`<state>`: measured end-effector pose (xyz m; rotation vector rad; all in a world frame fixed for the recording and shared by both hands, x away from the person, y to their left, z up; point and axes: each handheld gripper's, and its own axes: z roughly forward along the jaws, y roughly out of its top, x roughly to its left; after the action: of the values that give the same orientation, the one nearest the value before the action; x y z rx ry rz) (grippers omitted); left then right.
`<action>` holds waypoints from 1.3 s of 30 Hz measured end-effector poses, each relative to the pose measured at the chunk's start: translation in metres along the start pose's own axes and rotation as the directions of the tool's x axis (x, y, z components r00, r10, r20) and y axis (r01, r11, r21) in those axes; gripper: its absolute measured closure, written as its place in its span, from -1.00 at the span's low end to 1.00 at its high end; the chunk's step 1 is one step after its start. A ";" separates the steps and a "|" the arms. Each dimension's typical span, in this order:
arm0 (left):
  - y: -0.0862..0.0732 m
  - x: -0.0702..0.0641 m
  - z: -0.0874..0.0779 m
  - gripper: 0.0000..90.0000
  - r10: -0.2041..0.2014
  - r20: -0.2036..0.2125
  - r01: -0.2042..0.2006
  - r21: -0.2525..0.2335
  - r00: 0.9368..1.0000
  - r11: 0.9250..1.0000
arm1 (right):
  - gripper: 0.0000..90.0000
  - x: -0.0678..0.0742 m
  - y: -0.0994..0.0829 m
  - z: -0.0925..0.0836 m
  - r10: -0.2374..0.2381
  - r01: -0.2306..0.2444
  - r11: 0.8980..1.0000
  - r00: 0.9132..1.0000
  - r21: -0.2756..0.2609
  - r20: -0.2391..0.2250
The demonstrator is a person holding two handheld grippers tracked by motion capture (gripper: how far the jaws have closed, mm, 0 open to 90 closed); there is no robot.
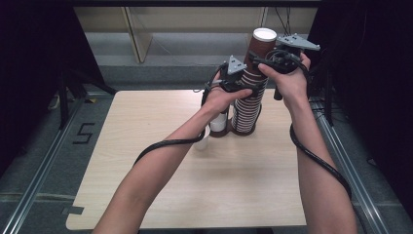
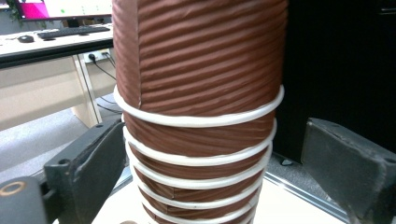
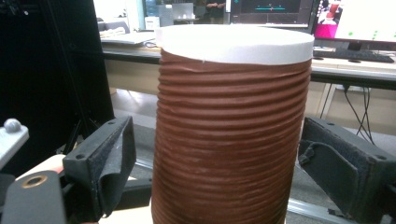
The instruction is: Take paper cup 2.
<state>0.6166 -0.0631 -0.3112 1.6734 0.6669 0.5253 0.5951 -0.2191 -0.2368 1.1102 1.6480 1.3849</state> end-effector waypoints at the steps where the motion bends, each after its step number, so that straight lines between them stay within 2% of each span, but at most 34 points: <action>1: 0.000 0.000 0.000 -0.85 0.000 0.000 0.000 0.000 1.000 1.000 | -0.71 0.000 0.000 0.002 0.011 -0.011 1.000 1.000 -0.001 0.000; 7: 0.004 0.002 0.003 -0.81 -0.030 -0.008 0.030 -0.029 1.000 0.999 | -0.67 -0.002 -0.001 0.006 0.016 -0.016 1.000 1.000 -0.006 0.004; 10: 0.004 0.003 0.004 -0.76 -0.012 -0.019 0.011 -0.012 1.000 1.000 | -0.65 -0.003 -0.001 0.008 0.021 -0.021 1.000 1.000 -0.005 0.005; 17: 0.004 0.003 0.006 -0.75 -0.014 -0.022 0.014 -0.008 1.000 1.000 | -0.64 -0.002 -0.005 0.013 0.043 -0.042 0.999 0.999 -0.010 0.015; 19: 0.004 0.003 0.006 -0.74 -0.013 -0.022 0.013 -0.010 1.000 1.000 | -0.63 -0.002 -0.006 0.013 0.025 -0.025 0.999 0.999 -0.021 0.032; 22: 0.004 0.003 0.006 -0.74 -0.011 -0.023 0.011 -0.013 1.000 1.000 | -0.62 -0.001 -0.006 0.012 0.036 -0.036 0.999 0.999 -0.025 0.030; 26: 0.004 0.003 0.006 -0.74 -0.009 -0.021 0.009 -0.006 1.000 1.000 | -0.60 0.000 -0.006 0.011 0.030 -0.028 0.999 0.999 -0.046 0.042; 28: 0.005 0.004 0.005 -0.74 -0.010 -0.016 0.010 -0.008 1.000 1.000 | -0.59 0.000 -0.004 0.009 0.044 -0.040 0.997 0.998 -0.072 0.046; 32: 0.005 0.004 0.005 -0.73 -0.011 -0.014 0.011 -0.008 1.000 1.000 | -0.58 0.001 -0.002 0.007 0.033 -0.029 0.997 0.998 -0.071 0.046; 38: 0.006 0.003 0.005 -0.73 -0.002 -0.013 0.002 -0.004 1.000 1.000 | -0.57 0.002 0.000 0.004 0.047 -0.042 0.995 0.998 -0.096 0.050; 39: 0.006 0.002 0.006 -0.73 -0.009 -0.015 0.009 -0.008 1.000 1.000 | -0.57 0.001 0.002 0.003 0.056 -0.050 0.992 0.997 -0.113 0.053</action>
<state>0.6230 -0.0665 -0.3063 1.6599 0.6817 0.5337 0.5973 -0.2167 -0.2354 1.1248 1.4927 1.4480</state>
